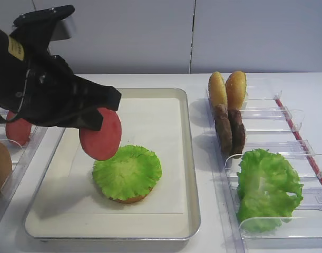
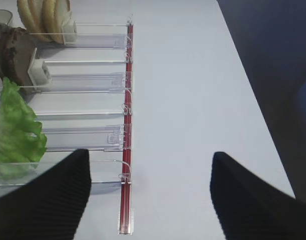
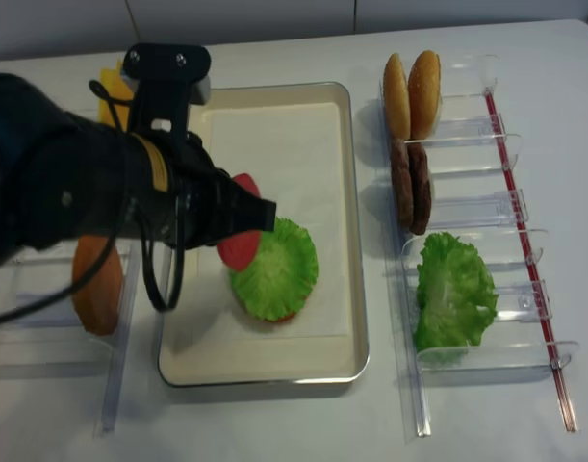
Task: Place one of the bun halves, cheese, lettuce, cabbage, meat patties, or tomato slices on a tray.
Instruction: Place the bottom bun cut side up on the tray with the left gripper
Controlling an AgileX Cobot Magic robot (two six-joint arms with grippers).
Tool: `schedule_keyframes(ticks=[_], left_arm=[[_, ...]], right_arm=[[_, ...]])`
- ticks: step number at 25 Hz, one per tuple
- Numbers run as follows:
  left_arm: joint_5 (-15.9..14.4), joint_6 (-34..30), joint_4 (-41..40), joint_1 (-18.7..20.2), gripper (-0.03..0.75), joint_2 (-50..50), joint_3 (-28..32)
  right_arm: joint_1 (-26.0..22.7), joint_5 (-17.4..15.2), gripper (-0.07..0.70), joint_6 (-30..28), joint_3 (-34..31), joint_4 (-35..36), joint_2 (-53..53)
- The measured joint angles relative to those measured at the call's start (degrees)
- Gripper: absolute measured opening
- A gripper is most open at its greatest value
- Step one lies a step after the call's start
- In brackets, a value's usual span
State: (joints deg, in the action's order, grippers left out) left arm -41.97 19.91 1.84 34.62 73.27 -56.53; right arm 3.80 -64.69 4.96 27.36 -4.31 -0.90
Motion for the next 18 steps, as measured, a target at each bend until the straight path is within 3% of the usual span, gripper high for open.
schedule_keyframes(ticks=[2,5,10,15,18], left_arm=[[0.4,-6.5,8.0,-3.6,0.071,-0.1,0.6],[-0.4,-21.1,22.0,-9.2,0.071,-0.1,1.6],[-5.8,-45.5,46.2,-17.4,0.071,-0.1,1.6],[-12.2,-52.9,55.2,-23.9,0.071,1.1,1.6],[-15.7,-55.1,58.6,-25.7,0.071,2.8,2.2]], right_arm=[[0.0,0.0,0.524,0.0,0.0,0.0,0.0],[0.0,0.0,0.524,0.0,0.0,0.1,0.0],[0.0,0.0,0.524,0.0,0.0,0.1,0.0],[0.0,0.0,0.524,0.0,0.0,0.1,0.0],[0.0,0.0,0.524,0.0,0.0,0.1,0.0]])
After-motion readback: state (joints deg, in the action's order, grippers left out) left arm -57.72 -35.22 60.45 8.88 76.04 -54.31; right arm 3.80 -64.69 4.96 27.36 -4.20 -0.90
